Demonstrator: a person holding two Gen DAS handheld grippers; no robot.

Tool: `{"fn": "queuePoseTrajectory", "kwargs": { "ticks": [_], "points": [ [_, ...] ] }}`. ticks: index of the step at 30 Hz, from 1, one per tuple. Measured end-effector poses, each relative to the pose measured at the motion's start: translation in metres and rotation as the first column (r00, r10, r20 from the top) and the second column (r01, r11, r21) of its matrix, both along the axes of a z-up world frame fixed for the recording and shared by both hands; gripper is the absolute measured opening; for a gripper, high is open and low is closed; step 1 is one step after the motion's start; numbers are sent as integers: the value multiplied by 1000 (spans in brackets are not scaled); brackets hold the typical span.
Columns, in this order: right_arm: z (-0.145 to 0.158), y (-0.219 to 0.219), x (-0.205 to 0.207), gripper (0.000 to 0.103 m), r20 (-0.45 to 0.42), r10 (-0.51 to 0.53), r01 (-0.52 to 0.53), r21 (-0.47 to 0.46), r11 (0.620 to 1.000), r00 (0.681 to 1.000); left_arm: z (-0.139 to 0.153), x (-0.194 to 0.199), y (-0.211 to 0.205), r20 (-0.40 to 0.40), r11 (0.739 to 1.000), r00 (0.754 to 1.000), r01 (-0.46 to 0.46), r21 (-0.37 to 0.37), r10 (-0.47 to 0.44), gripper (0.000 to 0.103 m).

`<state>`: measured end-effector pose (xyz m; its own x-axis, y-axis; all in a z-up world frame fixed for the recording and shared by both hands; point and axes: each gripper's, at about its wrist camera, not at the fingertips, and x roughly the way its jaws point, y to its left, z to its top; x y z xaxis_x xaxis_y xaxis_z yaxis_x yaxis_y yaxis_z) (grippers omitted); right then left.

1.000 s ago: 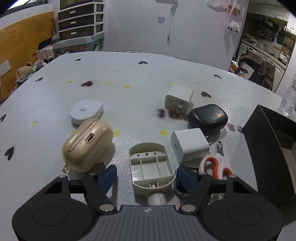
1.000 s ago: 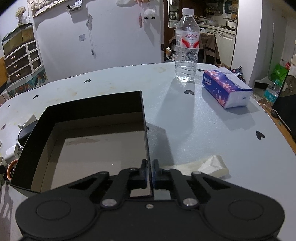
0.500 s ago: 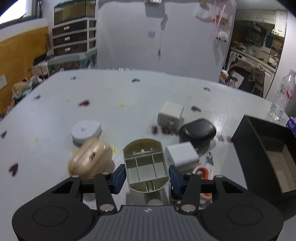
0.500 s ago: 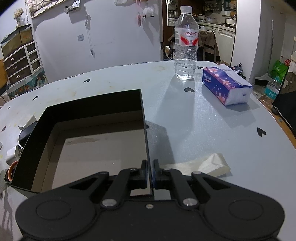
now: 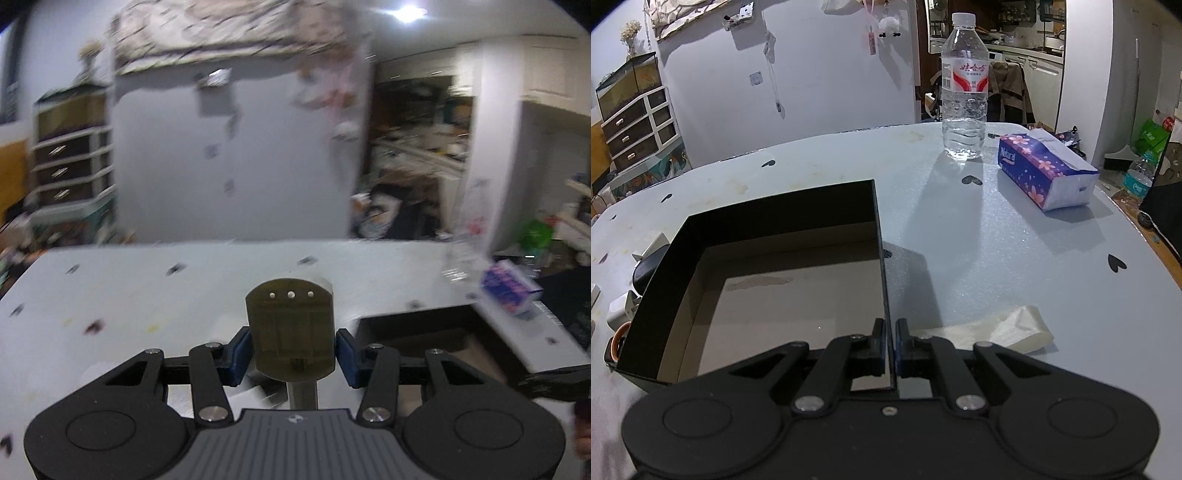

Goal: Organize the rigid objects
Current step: 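Carry the beige soap dish with the left tool into the black box and release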

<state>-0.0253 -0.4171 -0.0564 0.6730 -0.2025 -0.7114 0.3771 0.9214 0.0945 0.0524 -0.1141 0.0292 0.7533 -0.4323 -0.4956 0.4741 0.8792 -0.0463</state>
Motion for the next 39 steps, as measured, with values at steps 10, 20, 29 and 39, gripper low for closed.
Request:
{"fn": "queuePoseTrajectory", "kwargs": {
  "ticks": [10, 20, 29, 39],
  "points": [
    [0, 0, -1, 6, 7, 15, -15, -6, 1000, 1000, 0, 0, -93, -81, 951, 949, 298, -81, -305, 49],
    [0, 2, -1, 7, 3, 34, -34, -23, 999, 999, -62, 53, -177, -420, 930, 835, 361, -70, -355, 49],
    [0, 0, -2, 7, 5, 34, -34, -7, 999, 999, -87, 87, -224, -502, 948, 810, 312, -68, -303, 50],
    [-1, -1, -2, 7, 7, 32, -32, 4, 999, 999, -86, 83, -210, -494, 945, 810, 317, -82, -315, 65]
  ]
}}
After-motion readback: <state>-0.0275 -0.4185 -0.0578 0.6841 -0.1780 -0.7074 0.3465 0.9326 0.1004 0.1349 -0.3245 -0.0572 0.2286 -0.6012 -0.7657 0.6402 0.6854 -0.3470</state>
